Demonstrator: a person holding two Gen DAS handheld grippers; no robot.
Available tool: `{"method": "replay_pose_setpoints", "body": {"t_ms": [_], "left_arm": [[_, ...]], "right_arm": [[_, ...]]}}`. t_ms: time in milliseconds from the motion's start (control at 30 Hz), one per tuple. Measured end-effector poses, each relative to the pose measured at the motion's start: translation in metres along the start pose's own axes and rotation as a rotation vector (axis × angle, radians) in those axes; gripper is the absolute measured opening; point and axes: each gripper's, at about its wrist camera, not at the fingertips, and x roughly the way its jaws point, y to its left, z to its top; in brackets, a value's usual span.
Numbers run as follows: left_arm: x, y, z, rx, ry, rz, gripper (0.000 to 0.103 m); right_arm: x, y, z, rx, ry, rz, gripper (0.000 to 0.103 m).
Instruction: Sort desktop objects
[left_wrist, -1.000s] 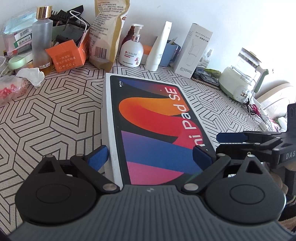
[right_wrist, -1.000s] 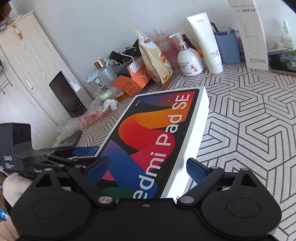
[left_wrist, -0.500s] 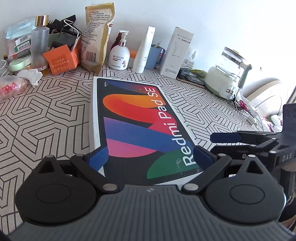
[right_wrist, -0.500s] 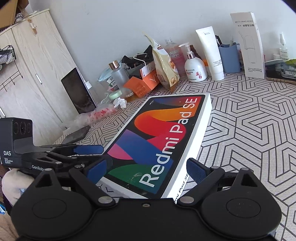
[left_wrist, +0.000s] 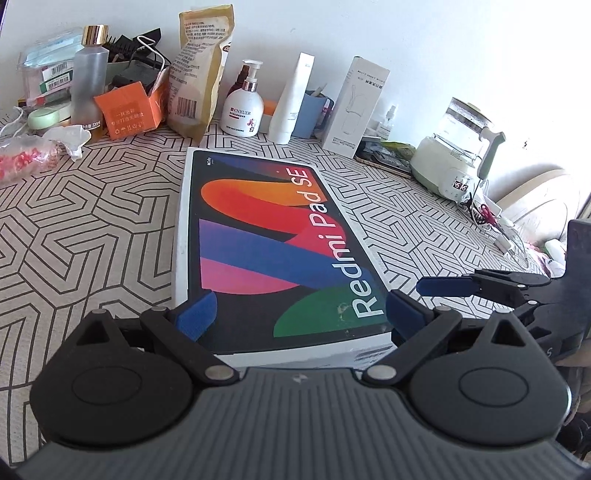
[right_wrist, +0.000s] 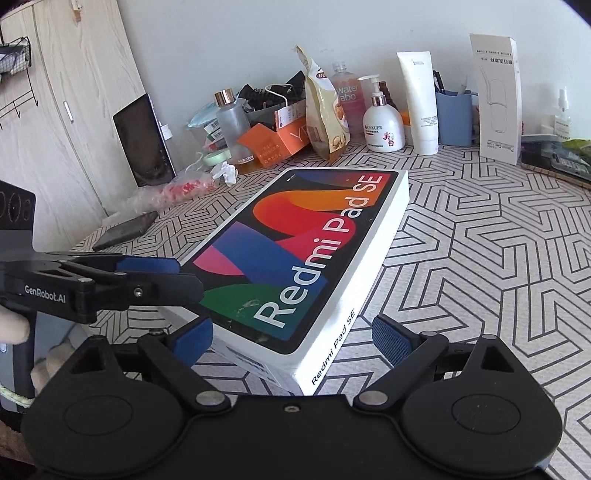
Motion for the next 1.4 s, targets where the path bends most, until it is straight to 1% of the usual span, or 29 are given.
{"method": "replay_pose_setpoints", "body": {"t_ms": [100,333,633,833,1000,1167,1400], "left_arm": [[0.001,-0.001,-0.001,-0.001,-0.010,0.015,0.099],[0.002,-0.005,-0.005,0.022,-0.008,0.029,0.099],[-0.004,-0.016,-0.009,0.053,-0.019,0.023,0.099],[-0.005,-0.022,-0.010,0.068,-0.014,0.019,0.099],[-0.007,-0.025,-0.015,0.062,-0.034,0.040,0.099],[-0.006,-0.026,-0.019,0.028,-0.033,0.039,0.099],[-0.010,-0.029,-0.025,0.024,-0.052,0.082,0.100]], "right_arm": [[-0.003,0.000,0.001,-0.010,-0.012,-0.002,0.096],[0.002,-0.004,-0.007,0.013,0.001,0.004,0.096],[0.001,-0.005,-0.012,0.013,-0.007,-0.001,0.096],[-0.002,0.000,-0.015,0.005,-0.019,0.007,0.096],[-0.004,0.001,-0.020,0.021,-0.035,0.008,0.096],[-0.004,-0.001,-0.027,0.069,-0.054,0.028,0.096],[-0.005,0.004,-0.035,0.090,-0.089,0.001,0.096]]}}
